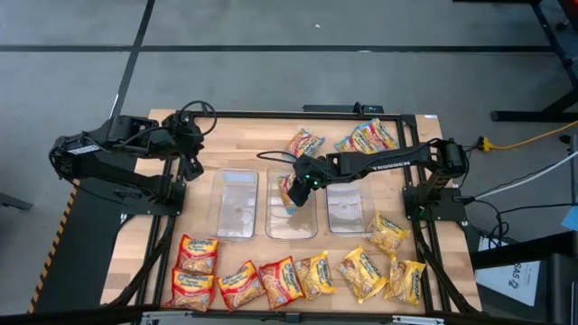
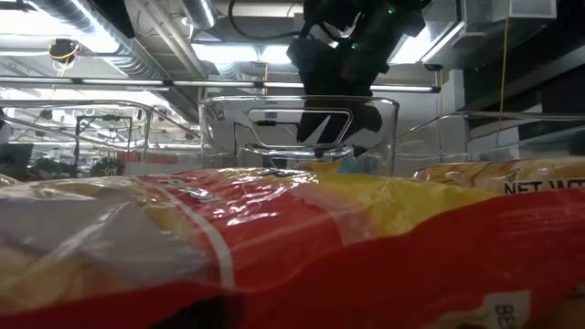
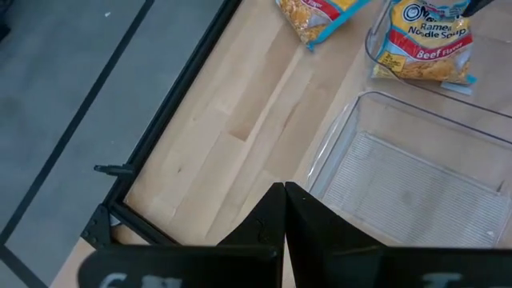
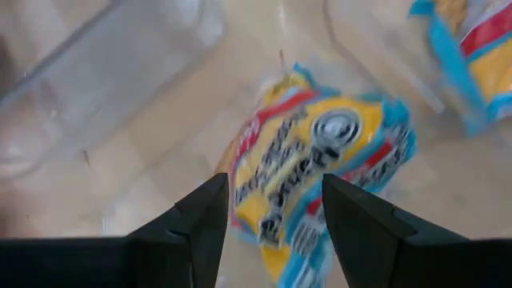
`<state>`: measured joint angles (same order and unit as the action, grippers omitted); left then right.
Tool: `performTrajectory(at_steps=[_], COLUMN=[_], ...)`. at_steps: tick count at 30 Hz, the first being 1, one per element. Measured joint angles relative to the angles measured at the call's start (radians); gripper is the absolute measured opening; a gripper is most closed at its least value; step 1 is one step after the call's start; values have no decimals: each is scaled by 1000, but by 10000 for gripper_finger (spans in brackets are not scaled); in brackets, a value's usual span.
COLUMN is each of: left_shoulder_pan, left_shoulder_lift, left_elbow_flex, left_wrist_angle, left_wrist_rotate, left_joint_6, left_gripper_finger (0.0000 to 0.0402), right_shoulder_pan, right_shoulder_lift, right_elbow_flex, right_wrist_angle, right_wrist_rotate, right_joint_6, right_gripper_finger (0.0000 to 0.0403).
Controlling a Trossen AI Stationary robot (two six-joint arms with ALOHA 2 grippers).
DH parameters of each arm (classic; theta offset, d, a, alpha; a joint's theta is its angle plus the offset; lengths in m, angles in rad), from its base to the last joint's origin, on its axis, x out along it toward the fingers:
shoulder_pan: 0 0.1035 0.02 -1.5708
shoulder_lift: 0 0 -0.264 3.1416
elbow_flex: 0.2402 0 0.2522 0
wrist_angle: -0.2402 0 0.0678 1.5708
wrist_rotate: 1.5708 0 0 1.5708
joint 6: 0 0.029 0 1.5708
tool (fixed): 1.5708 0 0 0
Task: Sort Maruchan noodles
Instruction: Put the blue noodle pack into the middle transparent bin
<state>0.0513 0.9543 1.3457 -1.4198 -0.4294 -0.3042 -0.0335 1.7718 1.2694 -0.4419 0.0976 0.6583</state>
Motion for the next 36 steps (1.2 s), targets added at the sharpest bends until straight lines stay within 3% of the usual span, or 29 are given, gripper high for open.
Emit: performTrajectory(at_steps=[17, 36], left_shoulder_pan=[0, 0], left_shoulder_lift=[0, 0], left_elbow_flex=[0, 0], left_wrist_angle=[0, -1], left_wrist_rotate=[0, -1], left_joint_6=[-1, -1], left_gripper_finger=[0, 0], right_shoulder_pan=[-39, -39], right_shoulder_lift=[0, 68], right_elbow_flex=[0, 0], right_wrist_angle=[-51, -2], right_wrist_rotate=[-4, -109], right_joint_6=[124, 133], right_gripper_finger=[179, 174])
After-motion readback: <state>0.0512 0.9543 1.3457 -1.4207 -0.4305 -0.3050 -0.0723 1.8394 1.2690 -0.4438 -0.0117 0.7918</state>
